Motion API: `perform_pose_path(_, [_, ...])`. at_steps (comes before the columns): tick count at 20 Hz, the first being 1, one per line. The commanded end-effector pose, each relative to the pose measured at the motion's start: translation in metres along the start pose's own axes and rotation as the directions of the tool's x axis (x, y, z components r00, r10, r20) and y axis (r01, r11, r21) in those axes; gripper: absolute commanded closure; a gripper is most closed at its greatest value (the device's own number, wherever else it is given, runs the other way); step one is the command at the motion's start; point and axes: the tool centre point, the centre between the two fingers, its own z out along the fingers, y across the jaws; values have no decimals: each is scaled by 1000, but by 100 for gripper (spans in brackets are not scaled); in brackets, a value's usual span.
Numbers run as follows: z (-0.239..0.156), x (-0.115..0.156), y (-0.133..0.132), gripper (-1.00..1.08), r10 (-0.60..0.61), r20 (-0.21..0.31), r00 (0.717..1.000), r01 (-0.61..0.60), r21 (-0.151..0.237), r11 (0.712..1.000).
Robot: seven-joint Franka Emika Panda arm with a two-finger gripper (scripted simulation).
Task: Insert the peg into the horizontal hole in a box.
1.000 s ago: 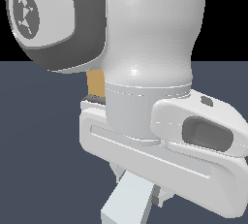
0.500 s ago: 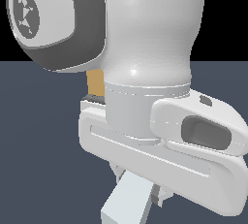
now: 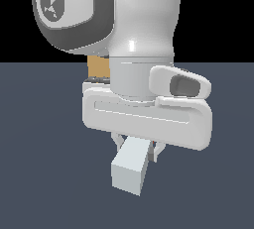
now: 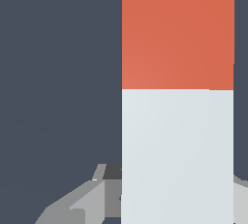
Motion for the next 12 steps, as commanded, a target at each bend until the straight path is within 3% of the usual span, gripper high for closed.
perform_pose_path(1, [-13, 22, -10, 108, -75, -1, 997, 75, -5, 997])
perform_pose_path(6, [-34, 59, -37, 108, -213, 0, 977, 213, -6, 977])
perform_pose_path(12, [-48, 80, -57, 108, -298, 0, 954, 298, -5, 954])
